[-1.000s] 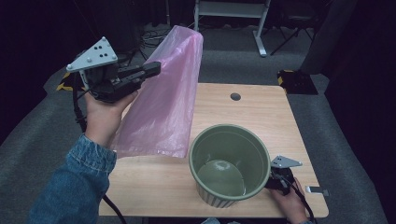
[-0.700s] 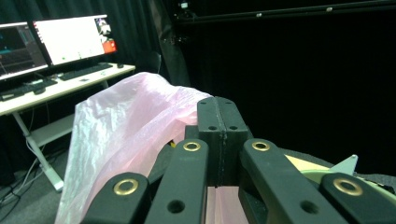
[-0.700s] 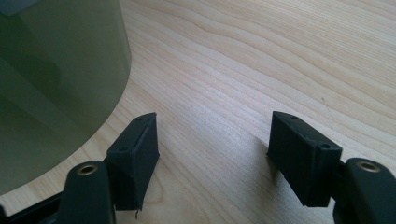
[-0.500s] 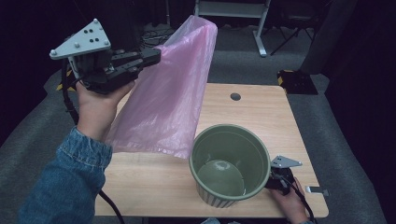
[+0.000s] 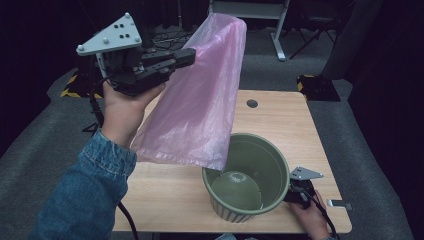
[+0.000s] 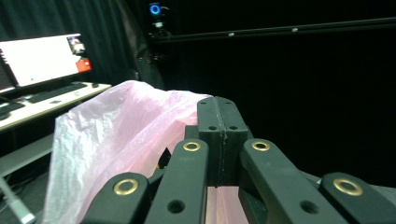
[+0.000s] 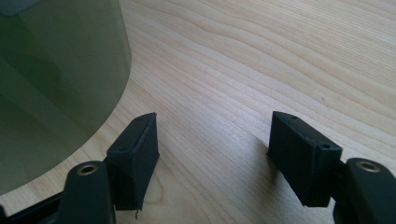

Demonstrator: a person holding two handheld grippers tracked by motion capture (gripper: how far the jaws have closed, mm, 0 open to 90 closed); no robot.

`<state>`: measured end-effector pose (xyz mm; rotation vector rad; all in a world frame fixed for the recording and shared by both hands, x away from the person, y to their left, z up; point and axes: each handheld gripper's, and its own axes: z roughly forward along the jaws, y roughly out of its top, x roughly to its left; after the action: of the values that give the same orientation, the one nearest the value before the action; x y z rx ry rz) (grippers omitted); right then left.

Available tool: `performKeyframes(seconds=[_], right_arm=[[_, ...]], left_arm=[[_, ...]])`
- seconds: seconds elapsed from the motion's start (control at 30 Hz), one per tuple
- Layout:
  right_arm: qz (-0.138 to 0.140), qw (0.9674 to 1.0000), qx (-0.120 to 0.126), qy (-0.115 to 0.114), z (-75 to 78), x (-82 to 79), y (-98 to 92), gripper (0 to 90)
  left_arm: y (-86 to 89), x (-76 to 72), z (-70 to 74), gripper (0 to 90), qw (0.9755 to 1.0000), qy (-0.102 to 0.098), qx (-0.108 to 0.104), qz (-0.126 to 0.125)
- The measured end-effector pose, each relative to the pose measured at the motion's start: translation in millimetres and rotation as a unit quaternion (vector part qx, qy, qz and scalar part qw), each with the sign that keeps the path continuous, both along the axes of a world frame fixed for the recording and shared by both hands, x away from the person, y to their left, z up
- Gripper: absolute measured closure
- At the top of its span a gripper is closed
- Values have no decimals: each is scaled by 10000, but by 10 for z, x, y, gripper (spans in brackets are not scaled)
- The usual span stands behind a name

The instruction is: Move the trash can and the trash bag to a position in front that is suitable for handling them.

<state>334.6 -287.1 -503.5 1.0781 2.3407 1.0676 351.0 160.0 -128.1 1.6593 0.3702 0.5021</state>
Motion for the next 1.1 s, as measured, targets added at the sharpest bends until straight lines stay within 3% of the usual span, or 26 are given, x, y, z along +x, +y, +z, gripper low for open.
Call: performKeyframes(seconds=[0.17, 0.37, 0.67, 0.9, 1.1], right_arm=[[0, 10000, -2, -3, 0, 0, 0, 332], [0, 10000, -1, -1, 0, 0, 0, 332], [0, 10000, 0, -2, 0, 0, 0, 332], [-4, 10000, -3, -3, 1, -1, 1, 332], [7, 10000, -8, -3, 1, -2, 1, 332]], left_arm=[[-174, 39, -59, 899, 9998, 98, 5, -175], [-488, 84, -99, 899, 9989, 148, 186, -392], [-829, 146, -212, 899, 9975, 225, 151, -646], [-1088, 202, -409, 899, 9955, 329, 139, -881], [-1245, 217, -637, 899, 9955, 313, 125, -887]])
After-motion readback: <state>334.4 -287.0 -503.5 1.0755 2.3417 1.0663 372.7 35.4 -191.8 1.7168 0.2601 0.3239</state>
